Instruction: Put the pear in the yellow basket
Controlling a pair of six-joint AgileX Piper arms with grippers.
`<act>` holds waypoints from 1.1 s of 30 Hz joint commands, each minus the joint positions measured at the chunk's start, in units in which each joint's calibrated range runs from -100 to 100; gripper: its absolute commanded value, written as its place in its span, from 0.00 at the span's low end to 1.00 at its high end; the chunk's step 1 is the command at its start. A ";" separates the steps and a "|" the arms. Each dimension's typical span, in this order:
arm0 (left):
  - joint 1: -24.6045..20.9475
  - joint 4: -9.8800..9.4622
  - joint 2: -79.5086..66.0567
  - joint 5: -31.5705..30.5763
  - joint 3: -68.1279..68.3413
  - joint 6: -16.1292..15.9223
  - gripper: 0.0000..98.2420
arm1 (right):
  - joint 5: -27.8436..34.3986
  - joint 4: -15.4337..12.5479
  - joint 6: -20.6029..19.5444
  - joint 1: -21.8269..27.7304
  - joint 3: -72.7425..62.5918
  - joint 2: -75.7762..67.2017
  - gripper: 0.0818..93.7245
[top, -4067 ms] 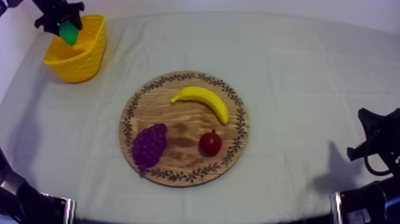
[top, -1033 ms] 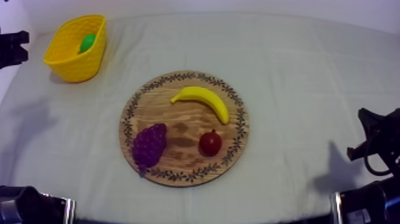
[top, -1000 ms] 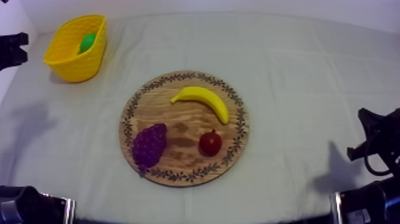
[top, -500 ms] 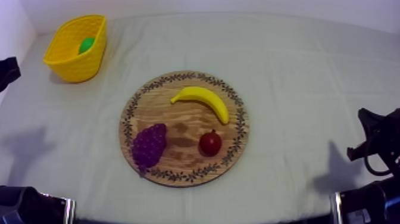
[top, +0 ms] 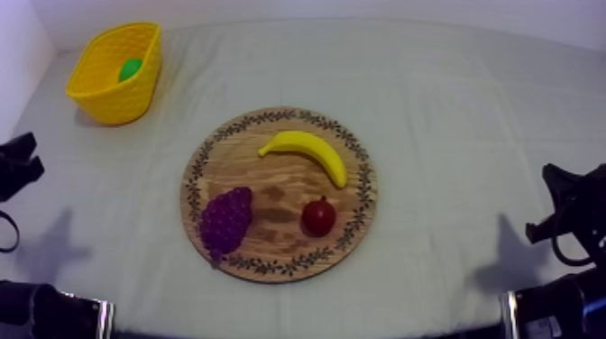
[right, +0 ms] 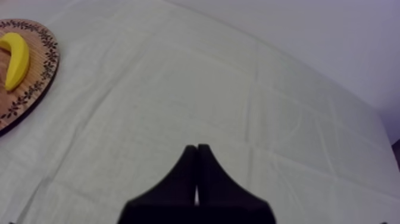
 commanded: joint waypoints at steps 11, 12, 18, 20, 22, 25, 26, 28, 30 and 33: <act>-0.04 -0.37 -10.74 -8.91 17.94 -1.07 0.00 | 0.02 0.03 -0.02 -0.02 -0.02 -0.03 0.00; -0.03 -0.74 -11.46 -9.12 18.75 -1.14 0.00 | 0.02 0.03 -0.02 -0.02 -0.02 -0.03 0.00; 0.02 -3.62 -15.31 -9.13 20.56 0.42 0.00 | 0.02 0.03 -0.02 -0.02 -0.02 -0.03 0.00; 0.08 -4.89 -17.19 -8.33 20.72 1.98 0.00 | 0.02 0.03 -0.02 -0.02 -0.02 -0.03 0.00; 0.21 -5.95 -19.04 -7.21 20.75 3.40 0.00 | 0.02 0.03 0.00 -0.02 -0.02 -0.03 0.00; 0.31 -6.97 -20.21 -6.29 20.83 5.00 0.00 | 0.02 0.03 -0.01 -0.02 -0.02 -0.03 0.00; 0.34 -7.20 -20.39 -6.14 20.91 5.57 0.00 | 0.02 0.03 -0.01 -0.02 -0.02 -0.03 0.00; 0.39 -7.52 -20.61 -6.04 21.01 6.40 0.00 | 0.02 0.03 -0.02 -0.02 -0.02 -0.03 0.00; 0.41 -7.68 -20.72 -6.00 21.05 7.29 0.00 | 0.02 0.03 0.00 -0.02 -0.02 -0.03 0.00; 0.42 -7.81 -20.79 -5.98 21.08 9.41 0.00 | 0.02 0.03 -0.01 -0.02 -0.02 -0.03 0.00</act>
